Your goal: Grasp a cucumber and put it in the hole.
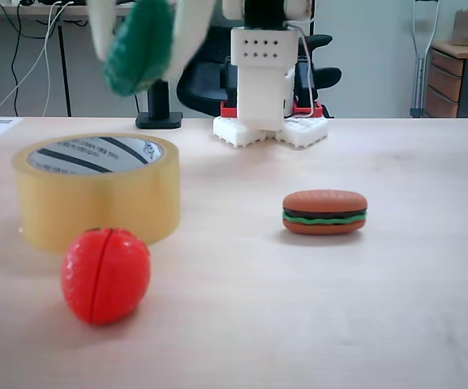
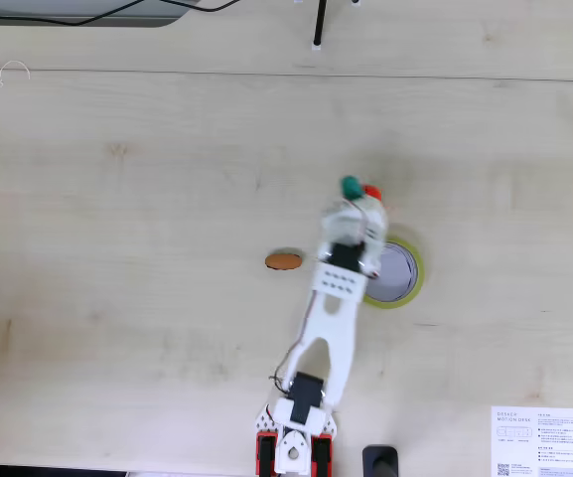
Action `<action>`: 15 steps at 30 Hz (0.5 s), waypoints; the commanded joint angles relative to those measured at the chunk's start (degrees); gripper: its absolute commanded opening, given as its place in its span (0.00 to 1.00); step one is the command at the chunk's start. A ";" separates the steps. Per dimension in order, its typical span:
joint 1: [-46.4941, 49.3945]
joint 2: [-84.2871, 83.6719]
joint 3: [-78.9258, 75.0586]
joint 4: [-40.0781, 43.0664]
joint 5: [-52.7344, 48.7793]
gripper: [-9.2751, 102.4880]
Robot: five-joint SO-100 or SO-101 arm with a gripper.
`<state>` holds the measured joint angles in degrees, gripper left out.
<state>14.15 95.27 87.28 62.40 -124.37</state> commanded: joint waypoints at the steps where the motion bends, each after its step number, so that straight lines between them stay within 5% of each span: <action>1: 4.75 7.65 -4.92 3.25 3.87 0.08; 15: 13.80 10.11 -4.39 15.29 12.57 0.08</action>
<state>26.89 100.28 87.28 75.41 -113.38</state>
